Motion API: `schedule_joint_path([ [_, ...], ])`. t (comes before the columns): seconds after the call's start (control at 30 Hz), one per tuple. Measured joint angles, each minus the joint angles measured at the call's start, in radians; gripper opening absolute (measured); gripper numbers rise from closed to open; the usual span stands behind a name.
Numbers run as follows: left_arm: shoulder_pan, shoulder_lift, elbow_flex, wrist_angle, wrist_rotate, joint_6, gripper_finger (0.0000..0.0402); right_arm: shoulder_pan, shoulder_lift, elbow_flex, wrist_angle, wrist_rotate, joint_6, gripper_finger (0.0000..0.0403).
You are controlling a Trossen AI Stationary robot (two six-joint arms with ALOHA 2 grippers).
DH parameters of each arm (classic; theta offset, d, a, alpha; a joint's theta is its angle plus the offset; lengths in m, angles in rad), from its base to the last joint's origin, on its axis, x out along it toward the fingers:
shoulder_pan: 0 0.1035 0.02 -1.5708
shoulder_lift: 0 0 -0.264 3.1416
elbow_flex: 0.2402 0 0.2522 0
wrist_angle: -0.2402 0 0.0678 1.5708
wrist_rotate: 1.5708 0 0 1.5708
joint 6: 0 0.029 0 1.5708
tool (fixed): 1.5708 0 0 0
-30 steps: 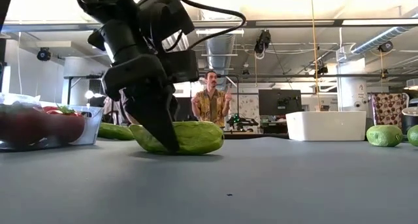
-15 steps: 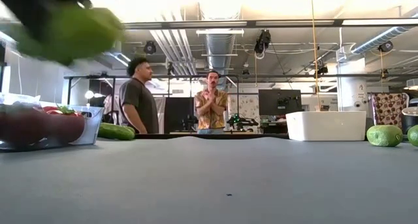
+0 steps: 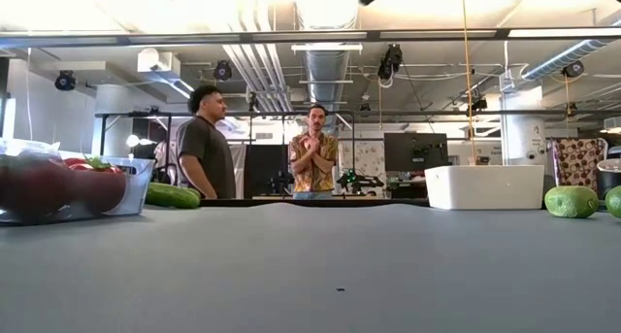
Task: Sort produce into baskets
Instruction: Put the middle right pickle into the transparent bin, then put the bottom pickle into the transparent bin
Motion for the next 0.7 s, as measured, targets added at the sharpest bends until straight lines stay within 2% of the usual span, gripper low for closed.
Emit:
schedule_joint_path([
  [0.13, -0.038, 0.031, -0.009, -0.029, -0.078, -0.051, 0.0162, -0.018, 0.0, -0.022, 0.084, -0.042, -0.052, 0.0292],
  [0.23, -0.04, 0.057, -0.012, -0.025, -0.08, -0.064, 0.0168, -0.021, 0.0, -0.032, 0.101, -0.077, -0.056, 0.0292],
  [0.53, -0.04, 0.125, 0.0, -0.012, -0.018, -0.099, 0.0203, -0.018, 0.0, -0.066, 0.099, -0.108, -0.04, 0.0292],
  [0.7, -0.042, 0.156, -0.011, -0.012, 0.009, -0.111, 0.0207, -0.018, 0.0, -0.074, 0.095, -0.138, -0.068, 0.0292],
])
